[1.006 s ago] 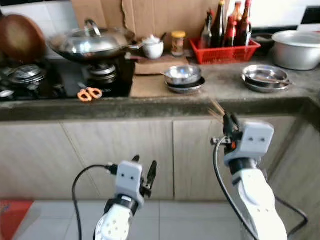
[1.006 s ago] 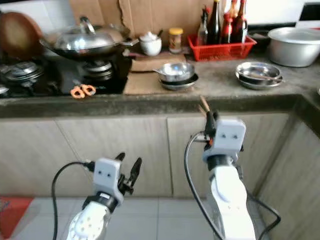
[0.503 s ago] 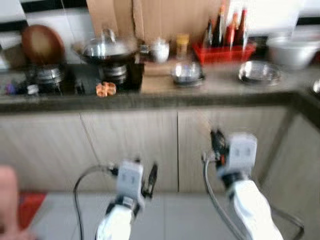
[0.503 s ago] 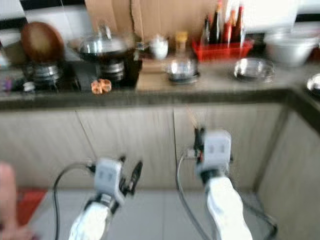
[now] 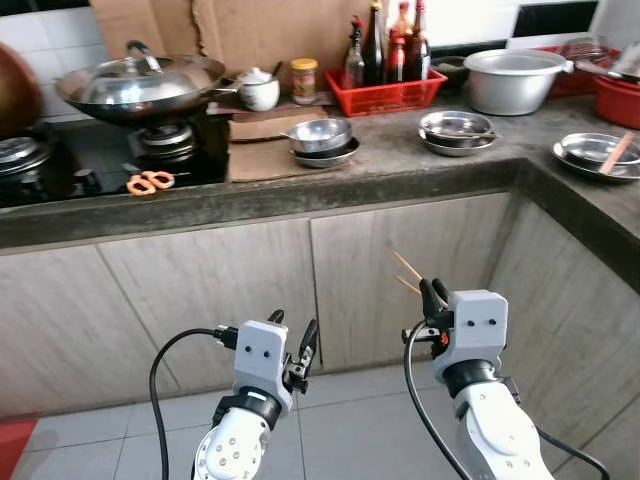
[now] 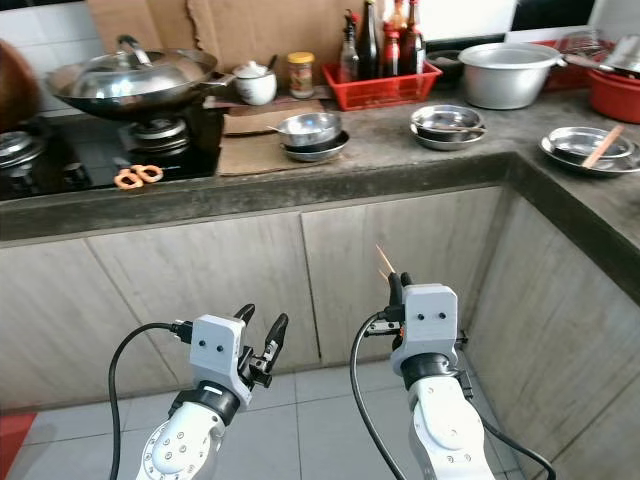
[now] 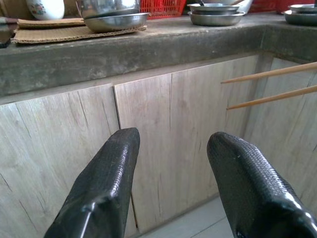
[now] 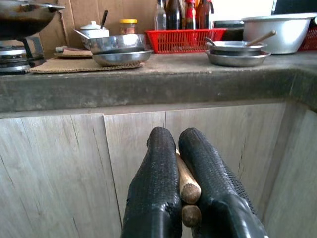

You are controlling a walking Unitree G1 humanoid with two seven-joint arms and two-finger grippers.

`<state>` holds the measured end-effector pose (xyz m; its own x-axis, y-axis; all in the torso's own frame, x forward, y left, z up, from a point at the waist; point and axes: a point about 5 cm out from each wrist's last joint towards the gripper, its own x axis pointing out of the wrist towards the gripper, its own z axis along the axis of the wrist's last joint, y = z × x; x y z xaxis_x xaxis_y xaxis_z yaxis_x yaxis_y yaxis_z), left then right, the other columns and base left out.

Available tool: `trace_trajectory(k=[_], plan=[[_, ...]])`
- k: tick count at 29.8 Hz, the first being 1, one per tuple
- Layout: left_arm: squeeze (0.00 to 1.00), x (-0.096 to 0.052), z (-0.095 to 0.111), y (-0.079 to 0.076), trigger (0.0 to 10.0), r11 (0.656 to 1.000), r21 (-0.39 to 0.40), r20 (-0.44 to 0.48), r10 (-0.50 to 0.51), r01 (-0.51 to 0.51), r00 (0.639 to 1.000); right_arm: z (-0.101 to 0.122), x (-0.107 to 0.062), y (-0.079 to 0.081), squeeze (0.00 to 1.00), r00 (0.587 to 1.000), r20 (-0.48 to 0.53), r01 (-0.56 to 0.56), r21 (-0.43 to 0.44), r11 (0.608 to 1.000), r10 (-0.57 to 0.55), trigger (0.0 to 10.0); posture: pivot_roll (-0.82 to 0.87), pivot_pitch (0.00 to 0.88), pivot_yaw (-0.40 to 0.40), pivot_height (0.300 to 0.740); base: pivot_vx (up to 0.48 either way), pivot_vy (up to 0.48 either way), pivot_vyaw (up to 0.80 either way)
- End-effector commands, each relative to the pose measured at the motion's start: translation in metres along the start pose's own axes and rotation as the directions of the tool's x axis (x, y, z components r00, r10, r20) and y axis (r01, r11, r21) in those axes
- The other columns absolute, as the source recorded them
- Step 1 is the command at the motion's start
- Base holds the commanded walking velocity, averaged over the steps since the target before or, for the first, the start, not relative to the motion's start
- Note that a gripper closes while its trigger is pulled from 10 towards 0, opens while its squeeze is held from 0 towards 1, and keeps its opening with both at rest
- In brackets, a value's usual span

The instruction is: Kitchen organization

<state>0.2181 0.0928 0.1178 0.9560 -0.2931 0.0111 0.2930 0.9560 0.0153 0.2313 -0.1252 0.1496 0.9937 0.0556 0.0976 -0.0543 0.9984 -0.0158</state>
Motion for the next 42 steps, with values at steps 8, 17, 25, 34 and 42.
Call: trace_trajectory(k=[8,17,25,34,42], plan=[[0.00,-0.0021,-0.0017,0.0021,10.0,1.000,0.012,-0.020,-0.013,0.013,1.000,-0.0057,-0.0023,0.0049,0.00,1.000,-0.025,-0.003,-0.010,1.000,0.003,0.0,0.07,0.006,0.029,0.740,0.000,0.345,-0.79],[0.00,-0.0016,-0.0021,0.0002,10.0,0.999,0.009,-0.024,-0.033,0.033,0.999,-0.0078,-0.0043,0.0075,0.00,0.999,-0.035,-0.005,-0.017,1.000,0.004,0.0,0.06,0.011,0.038,0.740,0.000,0.393,-0.79],[0.00,-0.0012,-0.0011,-0.0007,10.0,0.999,0.008,-0.026,-0.041,0.041,0.999,-0.0076,-0.0046,0.0070,0.00,0.999,-0.037,0.003,-0.022,1.000,-0.004,0.0,0.06,0.021,0.037,0.740,0.000,0.200,-0.79],[0.00,-0.0010,-0.0010,-0.0058,10.0,0.995,0.049,-0.026,-0.090,0.091,0.996,-0.0063,-0.0047,0.0078,0.00,0.999,-0.032,0.007,-0.029,1.000,-0.008,0.0,0.06,0.024,0.038,0.740,0.000,-0.032,-0.78],[0.00,-0.0008,-0.0012,-0.0044,10.0,0.995,0.061,-0.030,-0.075,0.077,0.997,-0.0060,-0.0048,0.0080,0.00,0.999,-0.030,0.012,-0.030,0.999,-0.013,0.0,0.06,0.025,0.043,0.740,0.000,-0.429,-0.78]])
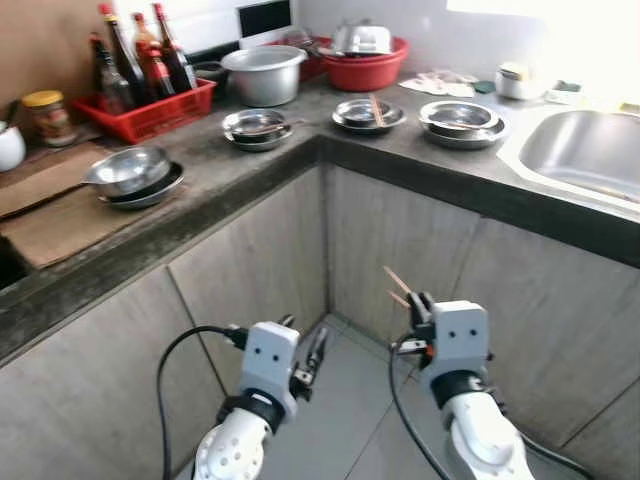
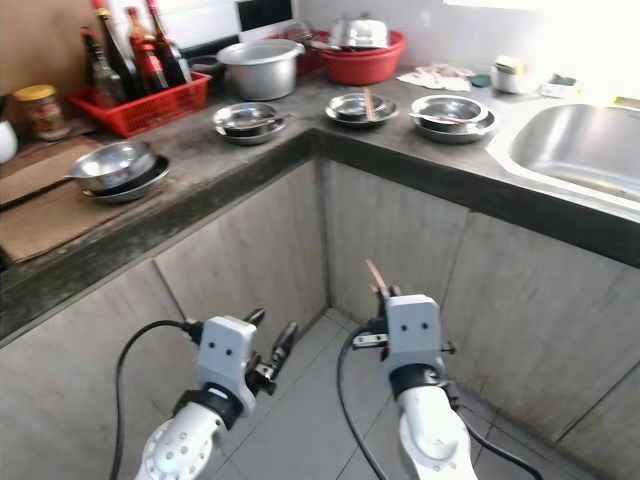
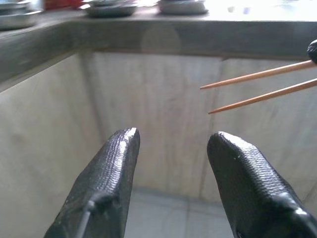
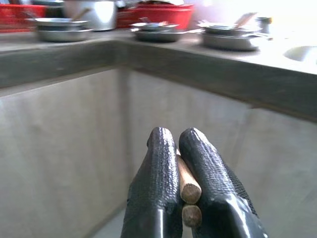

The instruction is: Kitchen organization

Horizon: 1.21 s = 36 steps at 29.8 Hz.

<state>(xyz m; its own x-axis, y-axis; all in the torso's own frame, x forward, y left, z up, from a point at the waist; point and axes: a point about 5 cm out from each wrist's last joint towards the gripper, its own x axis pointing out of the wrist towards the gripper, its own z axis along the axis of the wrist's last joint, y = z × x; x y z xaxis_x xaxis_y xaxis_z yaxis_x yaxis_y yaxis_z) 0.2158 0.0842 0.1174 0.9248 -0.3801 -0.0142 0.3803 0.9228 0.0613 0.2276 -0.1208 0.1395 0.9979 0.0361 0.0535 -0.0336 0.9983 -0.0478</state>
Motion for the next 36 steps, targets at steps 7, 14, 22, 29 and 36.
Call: trace_trajectory(k=[7,14,22,29,36], plan=[[0.00,-0.001,-0.001,0.007,10.0,0.999,-0.003,-0.007,0.039,-0.039,0.999,0.004,-0.001,0.003,0.00,1.000,0.016,-0.001,0.005,1.000,0.001,0.0,0.06,0.028,0.043,0.740,0.000,-0.134,-0.78],[0.00,-0.001,0.000,0.007,10.0,0.999,-0.007,-0.004,0.040,-0.040,0.999,0.007,0.001,0.002,0.00,1.000,0.027,0.002,0.010,1.000,-0.002,0.0,0.06,0.026,0.043,0.740,0.000,0.000,-0.78],[0.00,0.001,0.005,0.008,10.0,0.998,-0.027,0.025,0.053,-0.053,0.998,0.031,0.016,-0.007,0.00,0.991,0.133,0.009,0.045,0.999,-0.015,0.0,0.06,0.025,0.043,0.740,0.000,0.000,-0.76],[0.00,0.004,0.010,0.009,10.0,0.998,-0.024,0.049,0.055,-0.054,0.997,0.053,0.030,-0.013,0.00,0.976,0.218,0.003,0.065,0.998,-0.018,10.0,0.06,0.024,0.037,0.740,0.309,0.000,0.00],[0.00,0.005,0.013,0.010,10.0,0.998,-0.023,0.061,0.059,-0.058,0.996,0.065,0.034,-0.010,0.00,0.963,0.267,-0.052,0.082,0.995,0.028,10.0,0.06,0.026,0.038,0.740,0.388,0.000,0.00]])
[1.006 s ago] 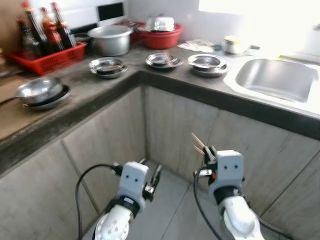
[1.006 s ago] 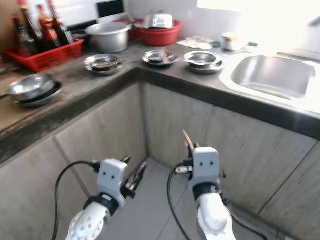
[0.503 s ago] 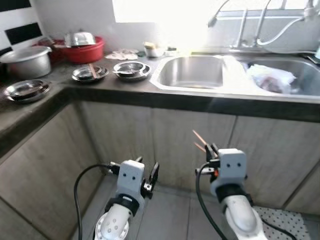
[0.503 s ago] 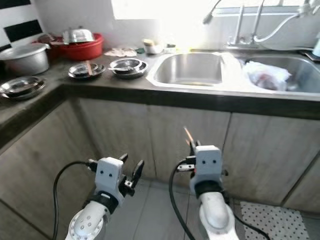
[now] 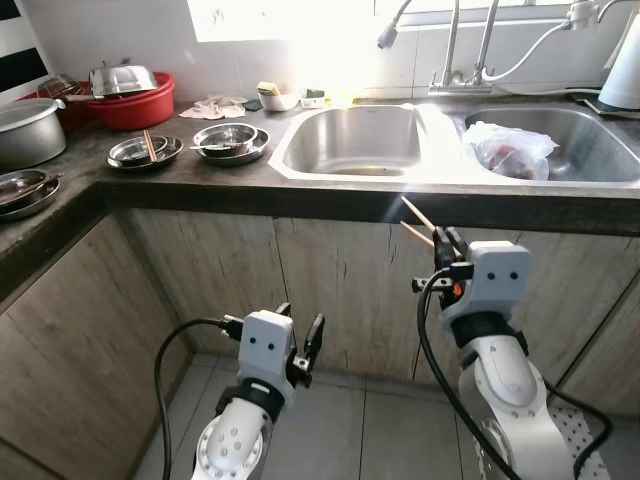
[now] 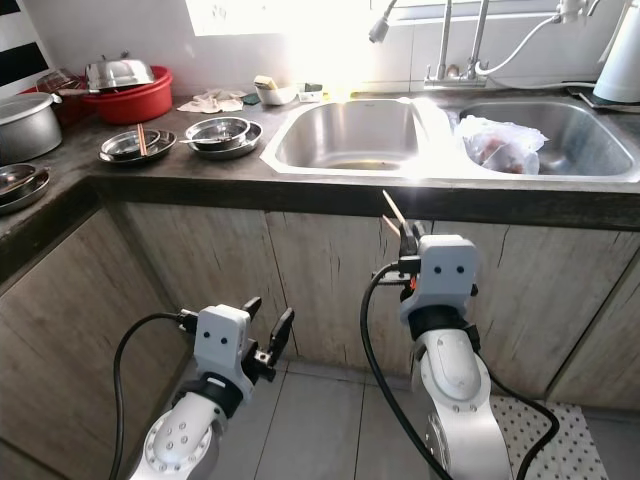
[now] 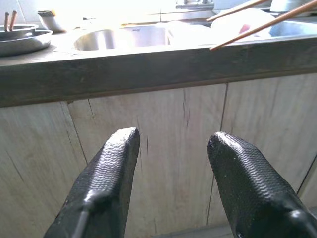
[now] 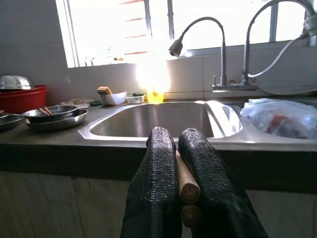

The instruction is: Kitchen organization

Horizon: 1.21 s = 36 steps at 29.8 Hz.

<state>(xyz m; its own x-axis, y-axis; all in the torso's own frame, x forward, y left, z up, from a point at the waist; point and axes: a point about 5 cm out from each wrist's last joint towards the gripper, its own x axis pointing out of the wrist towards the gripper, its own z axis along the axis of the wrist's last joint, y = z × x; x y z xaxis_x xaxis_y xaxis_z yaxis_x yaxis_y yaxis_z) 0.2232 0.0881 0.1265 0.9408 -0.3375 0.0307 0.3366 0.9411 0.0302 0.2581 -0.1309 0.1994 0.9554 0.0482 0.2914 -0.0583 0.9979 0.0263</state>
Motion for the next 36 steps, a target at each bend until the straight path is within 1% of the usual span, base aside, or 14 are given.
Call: trace_trajectory(k=[1,3,4,8,9,10,11,16,20,23,26,29,33,36], plan=[[0.00,0.000,0.005,0.003,10.0,1.000,0.021,0.021,0.008,-0.008,1.000,0.010,0.005,0.007,0.00,0.998,0.041,-0.044,0.024,0.999,0.043,10.0,0.06,0.026,0.040,0.740,0.398,0.000,0.00],[0.00,-0.001,0.005,0.003,10.0,1.000,0.030,0.023,0.006,-0.007,1.000,0.013,0.006,0.008,0.00,0.997,0.050,-0.054,0.031,0.998,0.053,10.0,0.06,0.026,0.040,0.740,0.398,0.000,0.00],[0.00,-0.002,0.003,0.003,10.0,0.999,0.035,0.017,-0.001,0.000,1.000,0.021,0.011,0.009,0.00,0.994,0.083,-0.074,0.043,0.996,0.071,10.0,0.06,0.026,0.038,0.740,0.401,0.000,0.00],[0.00,-0.003,0.002,0.003,10.0,0.999,0.033,0.013,-0.002,0.002,1.000,0.027,0.016,0.008,0.00,0.991,0.110,-0.080,0.046,0.996,0.074,10.0,0.07,0.022,0.033,0.740,0.403,0.000,0.00],[0.00,-0.002,0.003,0.002,10.0,0.999,0.032,0.015,-0.001,0.000,1.000,0.036,0.020,0.006,0.00,0.987,0.147,-0.079,0.050,0.996,0.070,10.0,0.07,0.019,0.032,0.740,0.409,0.000,0.00],[0.00,-0.002,0.003,0.002,10.0,0.999,0.032,0.015,-0.001,0.000,1.000,0.036,0.020,0.006,0.00,0.987,0.147,-0.079,0.050,0.996,0.070,10.0,0.07,0.019,0.032,0.740,0.409,0.000,0.00],[0.00,-0.002,0.003,0.002,10.0,1.000,0.030,0.018,0.002,-0.003,1.000,0.044,0.024,0.006,0.00,0.981,0.180,-0.080,0.047,0.996,0.070,10.0,0.07,0.019,0.029,0.740,0.412,0.000,0.00],[0.00,-0.001,0.004,0.002,10.0,1.000,0.027,0.022,0.003,-0.003,1.000,0.049,0.027,0.006,0.00,0.977,0.199,-0.084,0.046,0.995,0.073,10.0,0.07,0.018,0.030,0.740,0.411,0.000,0.00],[0.00,0.001,0.005,0.002,10.0,1.000,0.025,0.027,0.002,-0.003,1.000,0.044,0.029,0.005,0.00,0.981,0.178,-0.085,0.032,0.996,0.078,10.0,0.06,0.018,0.033,0.740,0.412,0.000,0.00],[0.00,0.001,0.005,0.002,10.0,1.000,0.020,0.025,0.004,-0.004,1.000,0.037,0.030,0.003,0.00,0.987,0.142,-0.077,0.007,0.997,0.075,10.0,0.07,0.022,0.030,0.740,0.412,0.000,0.00],[0.00,0.002,0.005,0.004,10.0,1.000,-0.011,0.016,0.025,-0.025,1.000,0.035,0.031,0.003,0.00,0.989,0.124,-0.075,-0.011,0.997,0.076,10.0,0.06,0.026,0.032,0.740,0.410,0.000,0.00],[0.00,0.002,0.006,0.005,10.0,1.000,-0.011,0.017,0.026,-0.026,1.000,0.035,0.032,0.002,0.00,0.990,0.122,-0.075,-0.013,0.997,0.076,10.0,0.06,0.026,0.032,0.740,0.410,0.000,0.00],[0.00,0.001,0.005,0.004,10.0,1.000,0.009,0.018,0.014,-0.014,1.000,0.030,0.038,-0.001,0.00,0.993,0.090,-0.067,-0.078,0.995,0.074,10.0,0.06,0.028,0.033,0.740,0.411,0.000,0.00],[0.00,0.002,0.005,0.003,10.0,1.000,0.012,0.020,0.010,-0.010,1.000,0.029,0.041,-0.002,0.00,0.994,0.082,-0.065,-0.088,0.994,0.072,10.0,0.06,0.029,0.032,0.740,0.409,0.000,0.00]])
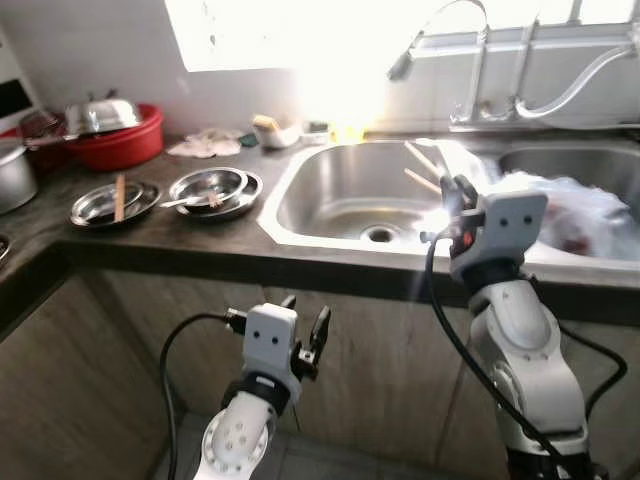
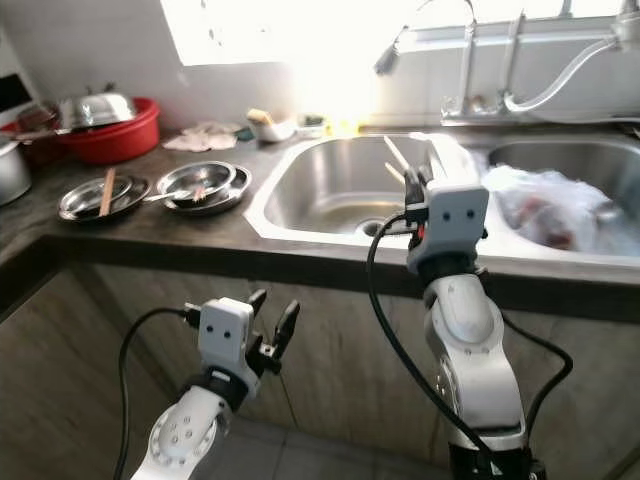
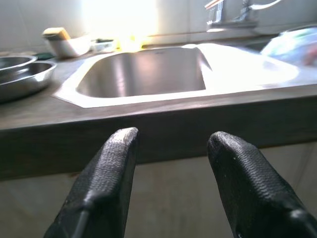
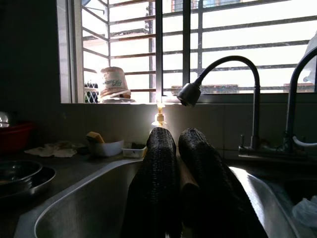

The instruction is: Kitchen organization

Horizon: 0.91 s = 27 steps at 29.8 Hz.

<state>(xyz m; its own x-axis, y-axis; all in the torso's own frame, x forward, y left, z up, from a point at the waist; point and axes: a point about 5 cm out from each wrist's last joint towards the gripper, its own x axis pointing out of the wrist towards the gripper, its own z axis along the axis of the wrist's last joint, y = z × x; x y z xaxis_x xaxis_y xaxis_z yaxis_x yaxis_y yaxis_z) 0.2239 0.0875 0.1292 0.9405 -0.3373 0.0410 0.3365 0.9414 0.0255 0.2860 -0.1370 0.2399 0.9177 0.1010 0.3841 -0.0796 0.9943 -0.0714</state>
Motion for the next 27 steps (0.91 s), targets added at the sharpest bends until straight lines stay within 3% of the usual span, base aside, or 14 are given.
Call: trace_trajectory(k=[1,14,21,27], plan=[[0.00,0.001,0.003,0.003,10.0,1.000,0.017,0.010,0.009,-0.009,1.000,-0.002,0.003,0.004,0.00,1.000,-0.015,-0.017,-0.003,1.000,0.017,10.0,0.06,0.029,0.032,0.740,0.409,0.000,0.00],[0.00,0.000,0.001,0.001,10.0,1.000,0.029,0.005,0.003,-0.003,1.000,-0.016,0.021,0.002,0.00,0.992,-0.122,-0.037,-0.116,0.993,0.023,10.0,0.07,0.032,0.019,0.740,0.409,0.000,0.00],[0.00,0.000,0.001,-0.001,10.0,1.000,0.018,0.005,-0.004,0.004,1.000,-0.030,0.030,-0.006,0.00,0.973,-0.227,0.006,-0.096,0.995,-0.028,10.0,0.07,0.037,0.015,0.740,0.376,0.000,0.00],[0.00,0.000,0.000,-0.002,10.0,1.000,0.015,0.003,-0.006,0.006,1.000,-0.043,0.042,-0.011,0.00,0.949,-0.313,-0.015,-0.126,0.992,-0.026,10.0,0.07,0.040,0.011,0.740,0.000,0.000,0.00]])
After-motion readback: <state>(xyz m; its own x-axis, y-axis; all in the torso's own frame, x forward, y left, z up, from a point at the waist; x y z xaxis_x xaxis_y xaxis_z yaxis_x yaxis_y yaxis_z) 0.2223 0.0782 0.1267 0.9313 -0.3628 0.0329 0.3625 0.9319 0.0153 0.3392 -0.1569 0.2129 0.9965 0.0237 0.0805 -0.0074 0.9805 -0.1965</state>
